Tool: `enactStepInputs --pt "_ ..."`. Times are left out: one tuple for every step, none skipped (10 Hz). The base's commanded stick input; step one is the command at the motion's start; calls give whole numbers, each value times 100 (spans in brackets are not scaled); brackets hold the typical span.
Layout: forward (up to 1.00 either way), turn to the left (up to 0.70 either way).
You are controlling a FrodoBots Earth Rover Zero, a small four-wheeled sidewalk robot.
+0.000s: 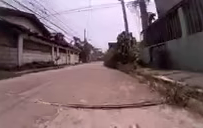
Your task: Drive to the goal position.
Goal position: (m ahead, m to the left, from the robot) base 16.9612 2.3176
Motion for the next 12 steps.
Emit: enactStepInputs --pt "100 1" --pt "100 1" --pt "100 1" --pt "100 1" --pt "100 1" --pt "100 1" --pt "100 1" --pt "100 1" --pt "100 1" --pt "100 1" --pt "100 1" --pt "100 1"
